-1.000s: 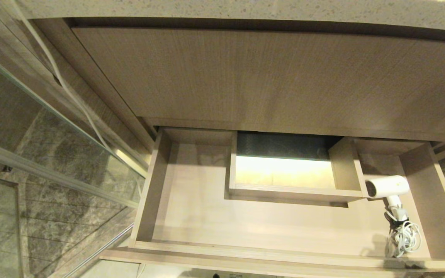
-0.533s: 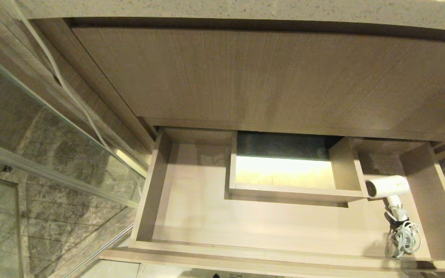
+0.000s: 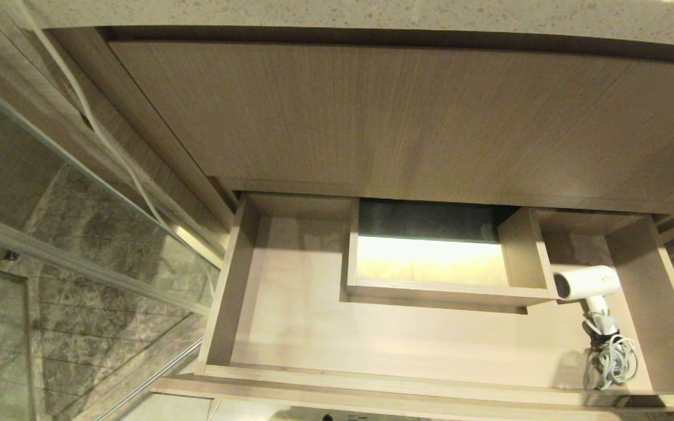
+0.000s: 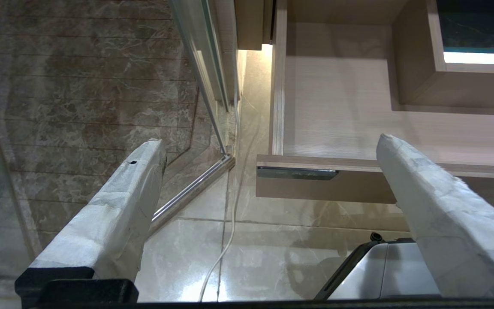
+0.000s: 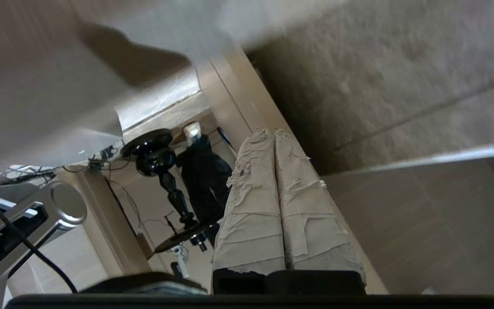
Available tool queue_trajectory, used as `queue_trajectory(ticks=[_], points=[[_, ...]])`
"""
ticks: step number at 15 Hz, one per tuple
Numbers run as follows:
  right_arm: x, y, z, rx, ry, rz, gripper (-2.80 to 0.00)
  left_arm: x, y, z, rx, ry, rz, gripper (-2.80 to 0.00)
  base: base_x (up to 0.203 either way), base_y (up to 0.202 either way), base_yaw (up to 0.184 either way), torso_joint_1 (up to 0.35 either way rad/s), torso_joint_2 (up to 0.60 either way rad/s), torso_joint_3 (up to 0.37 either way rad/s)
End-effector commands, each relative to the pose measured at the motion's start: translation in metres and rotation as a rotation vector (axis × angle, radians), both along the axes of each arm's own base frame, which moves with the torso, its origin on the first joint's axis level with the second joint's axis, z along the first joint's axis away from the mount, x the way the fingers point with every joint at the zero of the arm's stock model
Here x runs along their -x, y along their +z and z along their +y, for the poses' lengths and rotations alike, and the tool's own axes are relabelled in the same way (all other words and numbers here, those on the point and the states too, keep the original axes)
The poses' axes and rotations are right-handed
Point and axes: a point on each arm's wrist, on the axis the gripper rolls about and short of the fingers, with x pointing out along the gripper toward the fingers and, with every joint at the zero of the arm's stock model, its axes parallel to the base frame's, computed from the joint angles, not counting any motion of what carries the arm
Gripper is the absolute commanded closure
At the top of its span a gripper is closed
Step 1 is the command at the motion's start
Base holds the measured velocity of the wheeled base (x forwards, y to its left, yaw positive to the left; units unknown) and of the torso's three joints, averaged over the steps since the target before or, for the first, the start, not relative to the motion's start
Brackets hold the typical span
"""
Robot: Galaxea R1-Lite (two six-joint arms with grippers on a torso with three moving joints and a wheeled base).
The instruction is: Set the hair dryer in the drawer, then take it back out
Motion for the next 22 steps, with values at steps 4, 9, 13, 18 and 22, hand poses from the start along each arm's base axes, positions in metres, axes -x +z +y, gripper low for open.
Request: queue_trajectory(ticks=[4,9,13,18,22], points=[[-0.014,-0.010,-0.007,-0.013,0.034,0.015,0.00,0.000,0.000,0.000,0.000,0.000,0.000,-2.80,0.000,0.000,0.000,0.000,0.00,0.000],[-0.022,-0.013,-0.009,-0.013,0.056,-0.023,0.00,0.000,0.000,0.000,0.000,0.000,0.001,-2.80,0.000,0.000,0.000,0.000,0.00,0.000],[-0.027,-0.014,-0.011,-0.005,0.063,-0.041,0.00,0.000,0.000,0.000,0.000,0.000,0.000,-2.80,0.000,0.000,0.000,0.000,0.00,0.000],[-0.034,-0.009,-0.014,0.020,0.078,-0.111,0.00,0.000,0.000,0.000,0.000,0.000,0.000,-2.80,0.000,0.000,0.000,0.000,0.00,0.000],[-0.035,0.000,-0.014,0.039,0.084,-0.147,0.00,0.000,0.000,0.000,0.000,0.000,0.000,-2.80,0.000,0.000,0.000,0.000,0.00,0.000]])
